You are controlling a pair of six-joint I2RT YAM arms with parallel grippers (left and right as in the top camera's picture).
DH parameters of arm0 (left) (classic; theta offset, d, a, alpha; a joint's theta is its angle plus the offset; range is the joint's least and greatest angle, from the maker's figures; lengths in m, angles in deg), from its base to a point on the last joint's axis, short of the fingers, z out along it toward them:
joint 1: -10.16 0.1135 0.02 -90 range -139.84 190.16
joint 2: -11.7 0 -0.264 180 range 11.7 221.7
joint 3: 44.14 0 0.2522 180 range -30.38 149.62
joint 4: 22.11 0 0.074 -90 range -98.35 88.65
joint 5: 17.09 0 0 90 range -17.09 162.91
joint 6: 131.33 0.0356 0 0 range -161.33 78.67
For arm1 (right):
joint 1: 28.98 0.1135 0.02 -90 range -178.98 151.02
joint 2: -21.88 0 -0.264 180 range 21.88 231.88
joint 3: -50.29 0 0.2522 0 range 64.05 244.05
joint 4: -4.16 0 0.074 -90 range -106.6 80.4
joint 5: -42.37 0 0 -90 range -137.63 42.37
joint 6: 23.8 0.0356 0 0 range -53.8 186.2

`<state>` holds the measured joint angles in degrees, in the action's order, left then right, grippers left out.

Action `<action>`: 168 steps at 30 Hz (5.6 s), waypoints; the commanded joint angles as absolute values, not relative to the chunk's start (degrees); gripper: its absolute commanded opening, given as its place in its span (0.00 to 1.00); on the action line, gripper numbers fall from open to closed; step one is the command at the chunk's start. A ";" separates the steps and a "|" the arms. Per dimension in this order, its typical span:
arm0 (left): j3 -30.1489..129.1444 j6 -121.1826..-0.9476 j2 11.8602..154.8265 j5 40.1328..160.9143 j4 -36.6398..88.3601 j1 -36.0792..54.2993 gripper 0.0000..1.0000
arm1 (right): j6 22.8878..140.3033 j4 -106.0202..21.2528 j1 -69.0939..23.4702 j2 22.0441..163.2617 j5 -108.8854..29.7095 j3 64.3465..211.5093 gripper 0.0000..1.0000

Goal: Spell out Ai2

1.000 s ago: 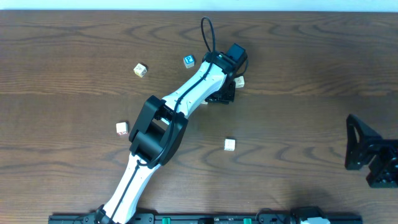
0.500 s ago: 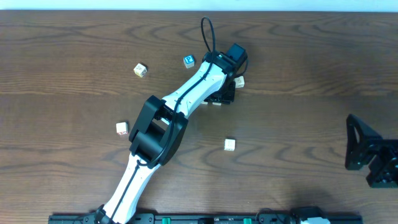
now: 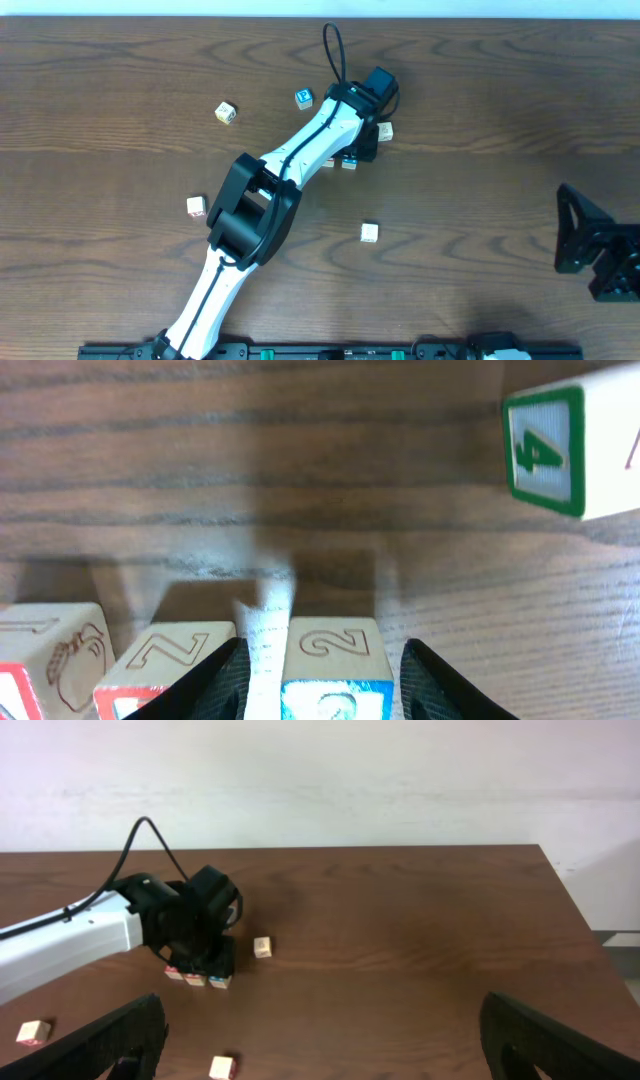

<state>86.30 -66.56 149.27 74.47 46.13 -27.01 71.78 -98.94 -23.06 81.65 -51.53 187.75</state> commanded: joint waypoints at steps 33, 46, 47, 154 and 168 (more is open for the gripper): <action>120.60 -53.69 137.43 71.87 71.92 -2.59 0.06 | 74.25 -95.16 -23.72 101.82 -38.86 178.92 0.01; 107.64 -42.72 137.10 92.48 73.13 8.12 0.06 | 62.21 -97.34 -32.55 126.19 -19.75 178.53 0.02; 107.62 -42.56 136.53 92.48 73.61 9.12 0.06 | 61.90 -97.63 -34.93 125.76 -19.42 178.53 0.02; 49.89 -71.81 136.10 116.00 13.87 -0.17 0.06 | 91.04 -35.95 -19.48 147.55 2.08 141.09 0.02; 49.89 -71.81 136.10 116.04 14.33 -0.85 0.06 | 91.47 -35.95 -18.98 147.55 2.13 141.09 0.01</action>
<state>49.24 -71.55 135.07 115.17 14.11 -0.26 90.78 -36.06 -20.05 146.37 1.65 141.13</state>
